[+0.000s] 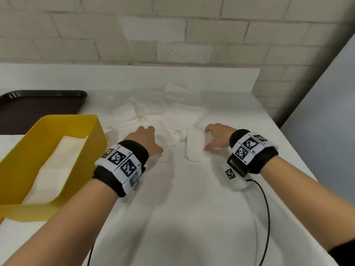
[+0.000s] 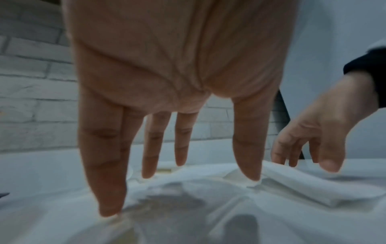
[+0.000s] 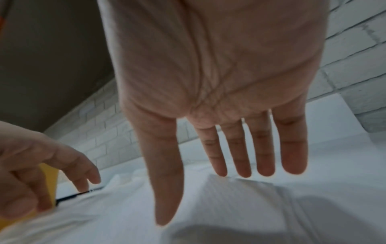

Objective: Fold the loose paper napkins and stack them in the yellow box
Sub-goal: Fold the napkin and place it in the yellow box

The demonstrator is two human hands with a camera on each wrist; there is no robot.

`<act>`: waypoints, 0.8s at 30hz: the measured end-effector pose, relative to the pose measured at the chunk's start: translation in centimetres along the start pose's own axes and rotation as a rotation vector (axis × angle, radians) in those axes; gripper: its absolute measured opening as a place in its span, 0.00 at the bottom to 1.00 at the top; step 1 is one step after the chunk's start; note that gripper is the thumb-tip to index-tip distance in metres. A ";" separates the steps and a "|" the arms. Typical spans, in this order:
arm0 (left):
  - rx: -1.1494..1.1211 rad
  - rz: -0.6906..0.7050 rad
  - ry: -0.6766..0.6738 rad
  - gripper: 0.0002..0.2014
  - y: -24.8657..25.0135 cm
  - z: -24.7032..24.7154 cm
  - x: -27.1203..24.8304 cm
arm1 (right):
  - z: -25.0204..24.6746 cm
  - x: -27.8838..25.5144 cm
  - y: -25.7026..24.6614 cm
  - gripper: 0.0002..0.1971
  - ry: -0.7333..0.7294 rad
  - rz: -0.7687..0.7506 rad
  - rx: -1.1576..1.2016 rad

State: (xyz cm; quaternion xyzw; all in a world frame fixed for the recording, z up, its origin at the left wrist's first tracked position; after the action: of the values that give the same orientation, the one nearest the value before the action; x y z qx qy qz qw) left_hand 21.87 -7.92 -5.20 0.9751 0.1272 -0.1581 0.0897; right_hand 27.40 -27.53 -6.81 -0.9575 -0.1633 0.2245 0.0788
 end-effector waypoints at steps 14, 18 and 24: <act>-0.041 -0.080 0.054 0.17 -0.9 0.8 2.4 | -0.6 2.5 -2.3 0.11 0.114 -0.157 0.065; -0.143 -0.071 0.094 0.11 -1.2 0.2 2.4 | -2.2 0.9 -3.2 0.08 0.181 -0.248 0.166; -0.319 0.069 0.304 0.11 -1.0 -3.9 0.0 | -6.4 -3.0 -4.0 0.13 0.349 -0.384 0.548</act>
State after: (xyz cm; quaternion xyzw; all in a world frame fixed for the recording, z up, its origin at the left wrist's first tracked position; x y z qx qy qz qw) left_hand 22.67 -6.11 -1.71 0.9649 0.1291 0.0162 0.2280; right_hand 26.70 -25.31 1.01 -0.8766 -0.2579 0.0745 0.3995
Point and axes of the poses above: each hand's wrist, its own x-axis towards the middle knuckle, its own z-axis out of the palm, y = z × x, the point moved 10 cm from there along x, towards the middle knuckle, and after that the axes turned 6 degrees about -z, right-handed, at the moved point
